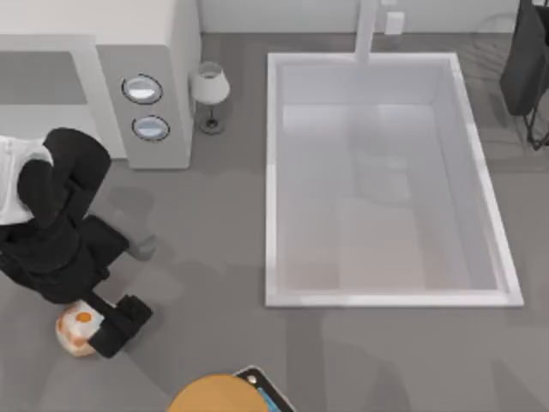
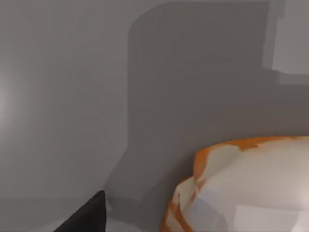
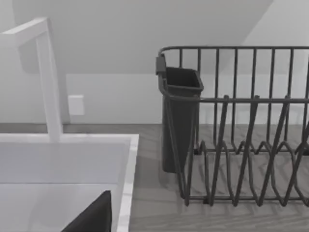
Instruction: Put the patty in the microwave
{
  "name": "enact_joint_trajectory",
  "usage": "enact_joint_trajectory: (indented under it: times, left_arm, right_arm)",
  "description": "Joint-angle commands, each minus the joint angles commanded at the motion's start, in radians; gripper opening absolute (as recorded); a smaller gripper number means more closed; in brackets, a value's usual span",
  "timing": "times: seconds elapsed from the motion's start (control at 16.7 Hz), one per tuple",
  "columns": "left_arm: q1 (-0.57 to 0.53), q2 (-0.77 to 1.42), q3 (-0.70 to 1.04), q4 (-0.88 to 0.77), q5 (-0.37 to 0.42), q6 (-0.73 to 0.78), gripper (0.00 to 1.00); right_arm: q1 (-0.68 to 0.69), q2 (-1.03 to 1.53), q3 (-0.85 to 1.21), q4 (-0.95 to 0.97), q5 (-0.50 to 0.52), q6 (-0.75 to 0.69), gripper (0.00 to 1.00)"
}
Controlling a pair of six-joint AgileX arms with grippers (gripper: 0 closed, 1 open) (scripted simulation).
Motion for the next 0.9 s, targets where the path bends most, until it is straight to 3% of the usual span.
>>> enact_joint_trajectory:
  times: [0.36, 0.84, 0.9]
  left_arm:
    - [0.000, 0.000, 0.000, 0.000, 0.000, 0.000, 0.02]
    - [0.000, 0.000, 0.000, 0.000, 0.000, 0.000, 0.00]
    - [0.003, -0.067, 0.028, -0.062, 0.014, 0.000, 0.00]
  right_arm:
    - [0.000, 0.000, 0.000, 0.000, 0.000, 0.000, 1.00]
    - [0.000, 0.000, 0.000, 0.000, 0.000, 0.000, 1.00]
    - [0.000, 0.000, 0.000, 0.000, 0.000, 0.000, 1.00]
